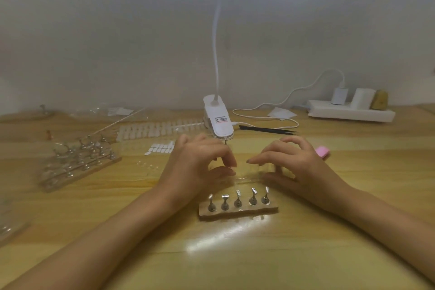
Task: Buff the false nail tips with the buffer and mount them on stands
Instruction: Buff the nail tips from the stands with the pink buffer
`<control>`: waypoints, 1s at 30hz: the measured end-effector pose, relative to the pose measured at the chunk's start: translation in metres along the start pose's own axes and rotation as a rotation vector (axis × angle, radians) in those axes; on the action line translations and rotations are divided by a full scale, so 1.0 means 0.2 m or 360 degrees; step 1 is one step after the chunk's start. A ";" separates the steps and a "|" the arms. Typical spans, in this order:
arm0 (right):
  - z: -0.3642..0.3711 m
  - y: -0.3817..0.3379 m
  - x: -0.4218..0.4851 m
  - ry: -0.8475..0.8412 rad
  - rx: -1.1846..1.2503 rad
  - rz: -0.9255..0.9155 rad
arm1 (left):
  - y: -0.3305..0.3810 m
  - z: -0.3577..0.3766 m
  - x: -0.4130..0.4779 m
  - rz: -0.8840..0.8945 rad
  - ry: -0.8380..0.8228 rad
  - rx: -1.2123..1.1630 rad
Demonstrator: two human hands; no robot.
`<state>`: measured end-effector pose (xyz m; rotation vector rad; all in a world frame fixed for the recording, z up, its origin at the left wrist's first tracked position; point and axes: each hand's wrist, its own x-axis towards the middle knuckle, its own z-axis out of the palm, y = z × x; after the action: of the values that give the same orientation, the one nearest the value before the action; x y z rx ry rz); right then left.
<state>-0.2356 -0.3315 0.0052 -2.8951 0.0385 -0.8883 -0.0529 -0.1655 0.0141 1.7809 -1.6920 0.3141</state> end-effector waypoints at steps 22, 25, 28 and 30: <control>-0.01 -0.02 0.01 -0.0097 0.0078 -0.0083 | 0.00 0.00 -0.02 0.0724 0.0572 0.0889; -0.01 -0.02 0.01 0.0044 -0.0091 -0.0180 | 0.02 0.01 -0.03 0.0380 0.0357 0.0522; -0.01 -0.02 0.00 0.0229 -0.0335 -0.0347 | 0.01 0.00 -0.03 -0.0085 0.0173 -0.0088; 0.00 -0.02 0.00 0.0362 -0.0431 -0.0457 | 0.00 0.00 -0.01 -0.0309 0.0103 -0.0354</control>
<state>-0.2362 -0.3282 0.0056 -3.0786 -0.2647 -1.3566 -0.0528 -0.1640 0.0117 1.7322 -1.4355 0.0936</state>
